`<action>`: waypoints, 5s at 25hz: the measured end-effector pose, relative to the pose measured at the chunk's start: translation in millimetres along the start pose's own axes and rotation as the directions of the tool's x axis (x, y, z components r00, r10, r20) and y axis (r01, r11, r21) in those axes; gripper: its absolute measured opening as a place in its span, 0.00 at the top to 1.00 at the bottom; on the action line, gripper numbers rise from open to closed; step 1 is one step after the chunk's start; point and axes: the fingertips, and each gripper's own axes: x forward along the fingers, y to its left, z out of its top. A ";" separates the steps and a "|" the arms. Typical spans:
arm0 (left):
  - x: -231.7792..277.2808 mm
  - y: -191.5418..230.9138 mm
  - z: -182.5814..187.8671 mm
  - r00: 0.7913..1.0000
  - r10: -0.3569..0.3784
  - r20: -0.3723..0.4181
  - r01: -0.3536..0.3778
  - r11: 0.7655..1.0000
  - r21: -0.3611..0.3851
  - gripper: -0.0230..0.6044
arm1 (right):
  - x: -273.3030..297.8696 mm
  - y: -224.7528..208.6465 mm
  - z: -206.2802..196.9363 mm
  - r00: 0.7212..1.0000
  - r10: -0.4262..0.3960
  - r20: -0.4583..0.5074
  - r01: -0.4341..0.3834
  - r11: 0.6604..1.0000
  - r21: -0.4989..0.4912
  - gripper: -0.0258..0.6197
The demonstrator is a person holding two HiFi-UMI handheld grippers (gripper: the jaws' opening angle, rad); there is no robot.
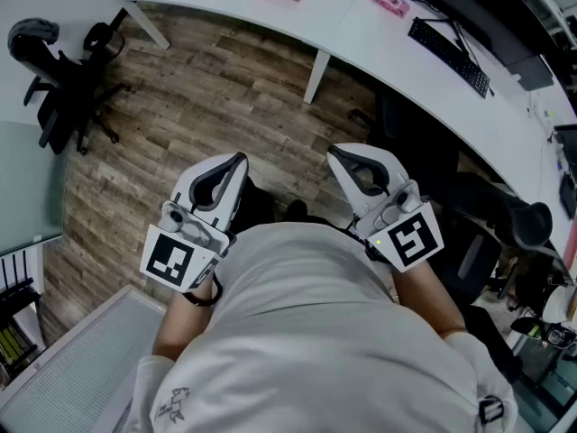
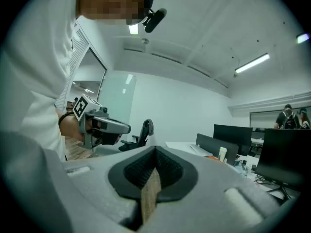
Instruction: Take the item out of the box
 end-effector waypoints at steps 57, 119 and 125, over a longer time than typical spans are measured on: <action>-51.3 350.5 27.8 0.993 0.114 0.005 -0.114 0.993 0.010 0.97 | 348.9 -41.7 45.0 0.998 0.063 0.029 -0.063 0.998 0.012 0.96; 439.3 451.6 79.0 0.884 -0.462 -0.073 0.466 0.883 0.060 0.97 | 381.9 -465.8 0.5 0.905 -0.419 -0.080 0.426 0.891 0.155 0.96; 462.8 502.5 77.4 0.870 -0.487 -0.084 0.491 0.870 0.039 0.97 | 432.3 -492.8 -10.7 0.897 -0.419 -0.140 0.439 0.881 0.174 0.96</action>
